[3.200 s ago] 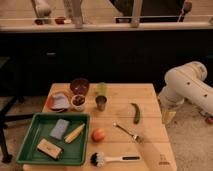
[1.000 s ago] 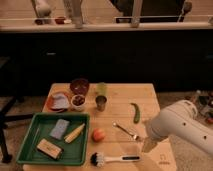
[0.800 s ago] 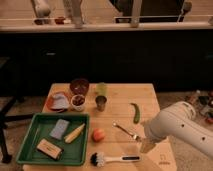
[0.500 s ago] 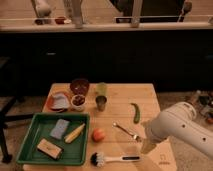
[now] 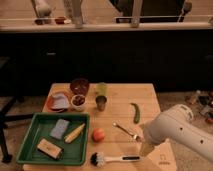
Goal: Place brush in purple bowl
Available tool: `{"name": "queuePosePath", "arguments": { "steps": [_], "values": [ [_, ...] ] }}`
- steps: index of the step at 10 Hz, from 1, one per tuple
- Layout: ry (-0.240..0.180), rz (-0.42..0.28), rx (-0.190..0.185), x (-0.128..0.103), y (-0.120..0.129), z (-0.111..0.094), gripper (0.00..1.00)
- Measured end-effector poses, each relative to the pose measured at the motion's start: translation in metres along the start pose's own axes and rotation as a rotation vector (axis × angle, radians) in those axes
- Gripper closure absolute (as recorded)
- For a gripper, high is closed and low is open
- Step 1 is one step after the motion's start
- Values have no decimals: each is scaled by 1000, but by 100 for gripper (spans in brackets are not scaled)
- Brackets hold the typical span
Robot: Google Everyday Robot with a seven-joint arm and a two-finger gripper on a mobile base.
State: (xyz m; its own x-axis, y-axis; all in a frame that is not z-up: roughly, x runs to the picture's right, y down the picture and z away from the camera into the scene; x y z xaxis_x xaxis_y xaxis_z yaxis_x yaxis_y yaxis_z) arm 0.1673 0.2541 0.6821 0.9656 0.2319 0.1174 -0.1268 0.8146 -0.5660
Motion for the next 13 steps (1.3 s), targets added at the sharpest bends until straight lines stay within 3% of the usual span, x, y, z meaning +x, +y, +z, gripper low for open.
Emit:
{"name": "queuePosePath", "arguments": {
  "steps": [3,7,8,10,13],
  "values": [
    [1,-67,-22,-33,30,27,20],
    [-16,-120,-21,-63,64,49,20],
    [-40,-115,-28,-66,70,58,20],
    [-145,-70,-67,-65,75,72,20],
    [-190,-34,-110,-69,80,92,20]
  ]
}}
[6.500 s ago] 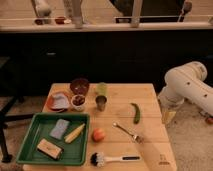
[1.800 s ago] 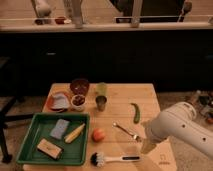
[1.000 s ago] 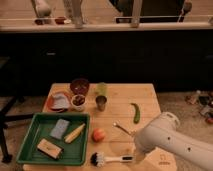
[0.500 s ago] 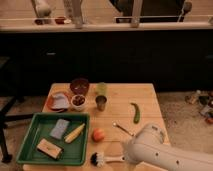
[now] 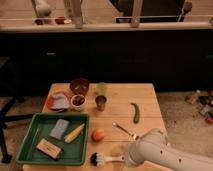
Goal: Place brush in purple bowl
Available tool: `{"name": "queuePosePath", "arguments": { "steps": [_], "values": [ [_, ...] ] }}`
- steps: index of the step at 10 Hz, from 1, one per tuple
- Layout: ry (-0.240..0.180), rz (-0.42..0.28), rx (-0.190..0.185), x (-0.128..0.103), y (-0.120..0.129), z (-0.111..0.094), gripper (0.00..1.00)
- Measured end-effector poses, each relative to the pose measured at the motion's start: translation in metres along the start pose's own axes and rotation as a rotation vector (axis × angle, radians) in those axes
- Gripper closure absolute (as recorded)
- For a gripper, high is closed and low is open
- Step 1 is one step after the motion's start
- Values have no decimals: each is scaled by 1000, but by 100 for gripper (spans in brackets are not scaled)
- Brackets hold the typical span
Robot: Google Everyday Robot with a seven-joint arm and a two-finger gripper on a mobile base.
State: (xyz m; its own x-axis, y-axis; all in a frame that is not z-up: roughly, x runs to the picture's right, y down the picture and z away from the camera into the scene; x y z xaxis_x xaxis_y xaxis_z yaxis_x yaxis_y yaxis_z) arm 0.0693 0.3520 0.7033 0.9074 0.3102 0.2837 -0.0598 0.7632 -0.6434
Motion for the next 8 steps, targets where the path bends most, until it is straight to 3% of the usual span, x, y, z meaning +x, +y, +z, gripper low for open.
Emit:
{"name": "queuePosePath", "arguments": {
  "steps": [5,8],
  "values": [
    [1,-47,-14,-25,3,14,20],
    [8,-71,-13,-28,0,20,20]
  ]
}}
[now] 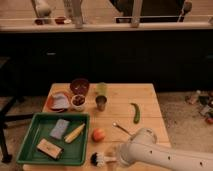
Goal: Place brush in purple bowl
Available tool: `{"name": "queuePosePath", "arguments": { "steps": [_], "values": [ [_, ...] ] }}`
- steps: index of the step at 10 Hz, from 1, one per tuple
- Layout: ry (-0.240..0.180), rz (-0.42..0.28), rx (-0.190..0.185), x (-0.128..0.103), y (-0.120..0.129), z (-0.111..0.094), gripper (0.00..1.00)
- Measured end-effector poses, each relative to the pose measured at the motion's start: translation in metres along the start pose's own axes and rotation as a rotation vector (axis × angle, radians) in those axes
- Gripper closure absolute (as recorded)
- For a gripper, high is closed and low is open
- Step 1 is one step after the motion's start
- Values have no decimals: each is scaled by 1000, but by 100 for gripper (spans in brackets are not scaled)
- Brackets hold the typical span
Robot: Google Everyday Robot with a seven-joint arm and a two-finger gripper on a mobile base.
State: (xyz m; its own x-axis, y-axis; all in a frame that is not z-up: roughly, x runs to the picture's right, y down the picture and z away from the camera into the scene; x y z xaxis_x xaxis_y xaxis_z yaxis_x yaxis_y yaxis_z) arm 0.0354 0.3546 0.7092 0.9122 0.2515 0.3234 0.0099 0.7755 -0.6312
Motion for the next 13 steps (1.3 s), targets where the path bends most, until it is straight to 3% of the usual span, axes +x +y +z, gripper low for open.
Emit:
{"name": "queuePosePath", "arguments": {
  "steps": [5,12,13],
  "values": [
    [-15,-4,4,14,-20,3,20],
    [-40,-12,-27,21,-29,17,20],
    [-45,-15,-29,22,-29,18,25]
  ]
}}
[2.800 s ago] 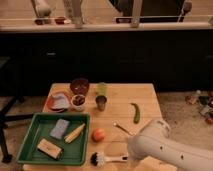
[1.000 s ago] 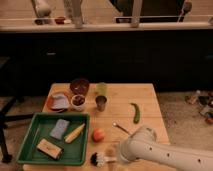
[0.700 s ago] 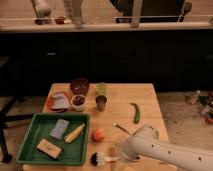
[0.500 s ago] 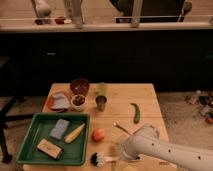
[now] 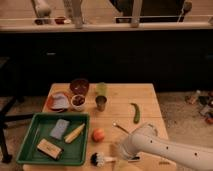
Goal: Place brush in purple bowl
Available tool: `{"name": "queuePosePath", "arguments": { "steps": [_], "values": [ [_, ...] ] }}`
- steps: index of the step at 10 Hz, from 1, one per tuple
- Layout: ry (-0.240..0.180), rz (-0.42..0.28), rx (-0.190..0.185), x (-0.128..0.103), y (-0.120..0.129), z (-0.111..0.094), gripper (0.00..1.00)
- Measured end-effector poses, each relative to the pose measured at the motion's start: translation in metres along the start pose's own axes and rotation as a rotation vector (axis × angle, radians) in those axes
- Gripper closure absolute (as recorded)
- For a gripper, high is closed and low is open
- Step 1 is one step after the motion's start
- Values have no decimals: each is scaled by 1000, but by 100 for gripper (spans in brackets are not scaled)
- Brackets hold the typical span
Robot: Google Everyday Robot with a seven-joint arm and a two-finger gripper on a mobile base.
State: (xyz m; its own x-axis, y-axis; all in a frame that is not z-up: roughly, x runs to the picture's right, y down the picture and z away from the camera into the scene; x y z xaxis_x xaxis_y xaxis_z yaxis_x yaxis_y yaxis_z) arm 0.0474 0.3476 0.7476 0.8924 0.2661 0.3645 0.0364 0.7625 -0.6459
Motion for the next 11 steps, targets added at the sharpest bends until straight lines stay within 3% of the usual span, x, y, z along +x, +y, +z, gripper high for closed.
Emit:
{"name": "queuePosePath", "arguments": {
  "steps": [7,8,11],
  "values": [
    [-90,-5,10,8,-3,-15,92],
    [-100,-6,13,9,-3,-18,99],
    [-116,-25,17,5,-2,-26,100]
  ]
}}
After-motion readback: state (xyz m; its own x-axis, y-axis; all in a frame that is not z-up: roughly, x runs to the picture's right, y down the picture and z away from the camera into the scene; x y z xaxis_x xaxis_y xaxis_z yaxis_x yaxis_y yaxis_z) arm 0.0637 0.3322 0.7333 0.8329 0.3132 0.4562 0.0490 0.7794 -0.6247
